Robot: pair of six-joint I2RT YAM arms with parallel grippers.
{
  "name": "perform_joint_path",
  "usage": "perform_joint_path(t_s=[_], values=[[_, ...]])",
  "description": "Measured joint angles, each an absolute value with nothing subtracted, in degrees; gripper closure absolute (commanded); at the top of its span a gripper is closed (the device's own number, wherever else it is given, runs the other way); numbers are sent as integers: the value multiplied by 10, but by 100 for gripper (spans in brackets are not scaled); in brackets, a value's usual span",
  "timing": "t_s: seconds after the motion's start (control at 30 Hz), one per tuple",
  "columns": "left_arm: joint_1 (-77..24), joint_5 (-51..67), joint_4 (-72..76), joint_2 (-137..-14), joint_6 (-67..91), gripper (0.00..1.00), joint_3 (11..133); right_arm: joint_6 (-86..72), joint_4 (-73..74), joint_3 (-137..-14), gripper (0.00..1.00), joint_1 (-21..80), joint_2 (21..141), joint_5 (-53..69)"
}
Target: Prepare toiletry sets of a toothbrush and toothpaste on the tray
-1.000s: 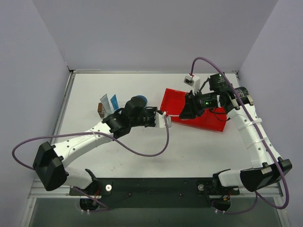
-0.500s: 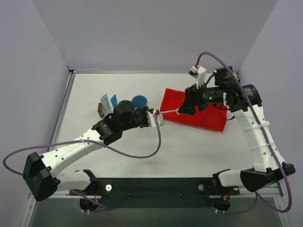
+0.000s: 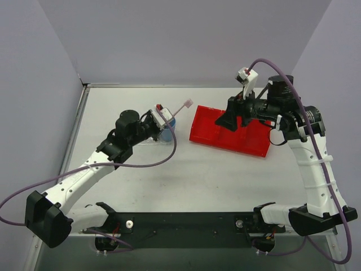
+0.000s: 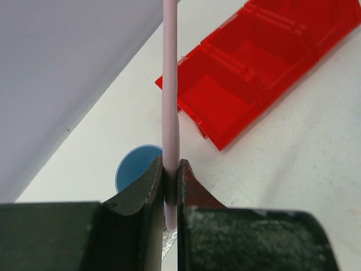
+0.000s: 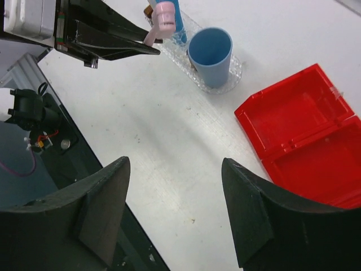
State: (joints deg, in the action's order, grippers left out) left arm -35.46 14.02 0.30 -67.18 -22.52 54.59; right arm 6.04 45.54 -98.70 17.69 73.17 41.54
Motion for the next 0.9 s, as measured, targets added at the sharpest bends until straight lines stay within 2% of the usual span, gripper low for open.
perform_joint_path(t_s=[0.27,0.5,0.9], values=[[-329,165,46,-682,-44,100,595,34,333,-952,41,226,722,401],[-329,251,116,-705,119,100,607,17,236,-889,42,304,724,362],[-329,410,273,-716,270,100,557,-8,155,-881,47,316,736,365]])
